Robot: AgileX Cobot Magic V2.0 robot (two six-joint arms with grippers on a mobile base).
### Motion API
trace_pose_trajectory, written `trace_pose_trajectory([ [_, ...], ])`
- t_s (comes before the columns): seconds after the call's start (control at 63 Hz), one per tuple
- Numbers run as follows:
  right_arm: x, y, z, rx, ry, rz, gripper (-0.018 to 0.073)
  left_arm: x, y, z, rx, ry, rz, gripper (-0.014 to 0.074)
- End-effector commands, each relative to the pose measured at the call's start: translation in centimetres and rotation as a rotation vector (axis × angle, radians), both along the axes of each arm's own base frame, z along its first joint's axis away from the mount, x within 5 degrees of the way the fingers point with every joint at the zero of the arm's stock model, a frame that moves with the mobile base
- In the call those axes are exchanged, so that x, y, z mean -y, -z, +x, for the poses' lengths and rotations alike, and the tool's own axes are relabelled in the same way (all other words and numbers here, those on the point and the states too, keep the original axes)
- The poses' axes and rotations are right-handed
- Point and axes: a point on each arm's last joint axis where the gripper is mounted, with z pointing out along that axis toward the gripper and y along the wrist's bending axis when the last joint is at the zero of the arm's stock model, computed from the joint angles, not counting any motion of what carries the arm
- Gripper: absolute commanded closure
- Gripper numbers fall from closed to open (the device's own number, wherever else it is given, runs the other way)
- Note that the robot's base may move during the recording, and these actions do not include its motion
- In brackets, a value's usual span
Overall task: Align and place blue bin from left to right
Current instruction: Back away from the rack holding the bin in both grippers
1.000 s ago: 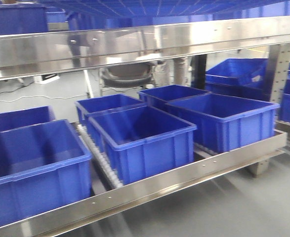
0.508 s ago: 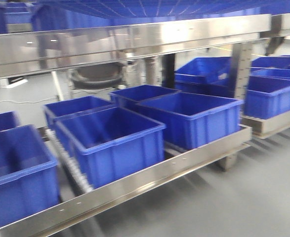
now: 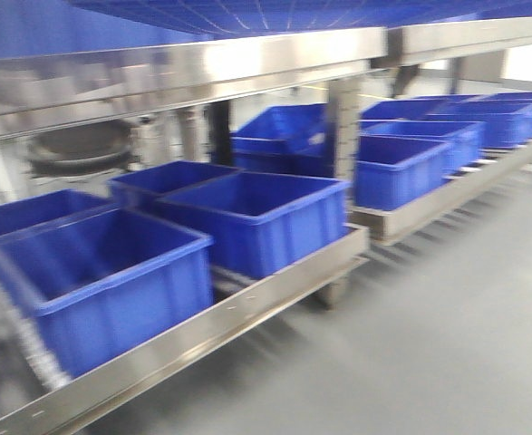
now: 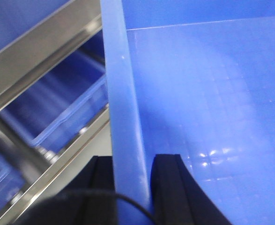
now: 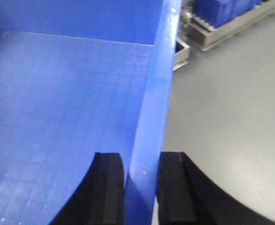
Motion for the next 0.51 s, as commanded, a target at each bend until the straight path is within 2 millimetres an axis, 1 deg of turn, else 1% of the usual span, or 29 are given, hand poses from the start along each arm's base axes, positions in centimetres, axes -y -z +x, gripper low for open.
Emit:
trace_pose_trajectory([
  [0.0,0.33,-1.96,-0.71,0.133,-0.011,0.001,0.0637,-0.52,-1.89,-0.25,0.137,0.007,-0.001,0.0613],
  [0.492,0.33,-1.96,-0.71,0.133,-0.011,0.001,0.0637,-0.52,-1.89,-0.25,0.137,0.007,-0.001,0.0613],
])
